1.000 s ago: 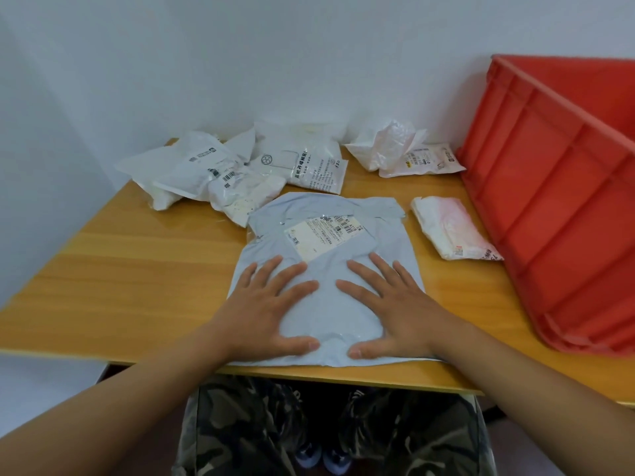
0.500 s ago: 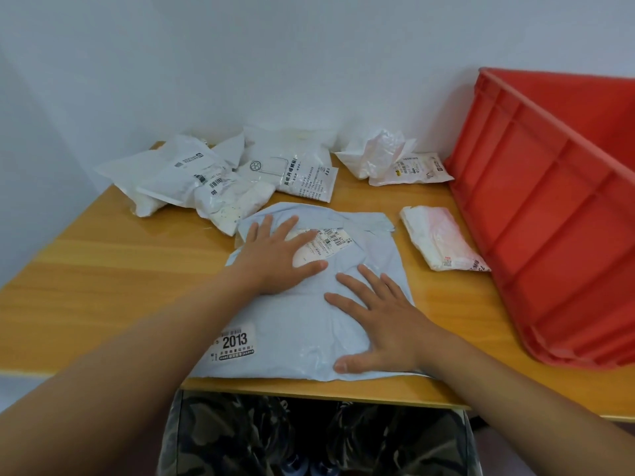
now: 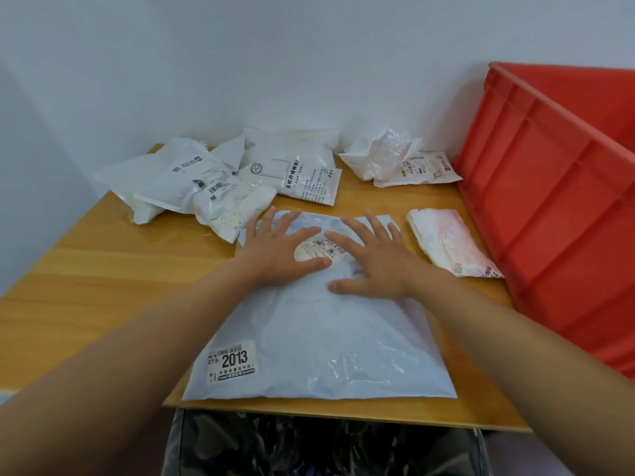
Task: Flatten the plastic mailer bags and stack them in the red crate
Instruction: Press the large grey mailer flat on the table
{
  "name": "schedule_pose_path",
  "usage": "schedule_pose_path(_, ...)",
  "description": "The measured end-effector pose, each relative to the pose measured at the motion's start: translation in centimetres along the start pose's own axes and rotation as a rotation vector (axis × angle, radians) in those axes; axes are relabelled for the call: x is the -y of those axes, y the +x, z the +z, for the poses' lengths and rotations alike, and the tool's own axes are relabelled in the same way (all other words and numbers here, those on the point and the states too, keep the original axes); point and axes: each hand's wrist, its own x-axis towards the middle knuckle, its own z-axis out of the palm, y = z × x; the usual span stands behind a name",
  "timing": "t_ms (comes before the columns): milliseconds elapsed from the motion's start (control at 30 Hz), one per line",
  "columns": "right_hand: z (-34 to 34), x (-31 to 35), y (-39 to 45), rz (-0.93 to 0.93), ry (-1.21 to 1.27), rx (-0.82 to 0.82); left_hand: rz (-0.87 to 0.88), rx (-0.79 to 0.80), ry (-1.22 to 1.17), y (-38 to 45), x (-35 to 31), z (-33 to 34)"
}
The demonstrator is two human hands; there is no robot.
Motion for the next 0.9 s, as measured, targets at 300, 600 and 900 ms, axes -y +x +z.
schedule_pose_path(300, 2.2, -0.7, 3.9, 0.052, 0.055, 0.102, -0.034, 0.05, -0.01, 0.8, 0.8, 2.4)
schedule_pose_path(600, 2.7, -0.8, 4.0, 0.067, 0.043, 0.091, -0.04, 0.054, 0.02, 0.8, 0.7, 2.6)
schedule_pose_path(900, 1.0, 0.1, 3.4, 0.118, 0.003, 0.156, -0.052, 0.082, 0.022, 0.8, 0.6, 2.3)
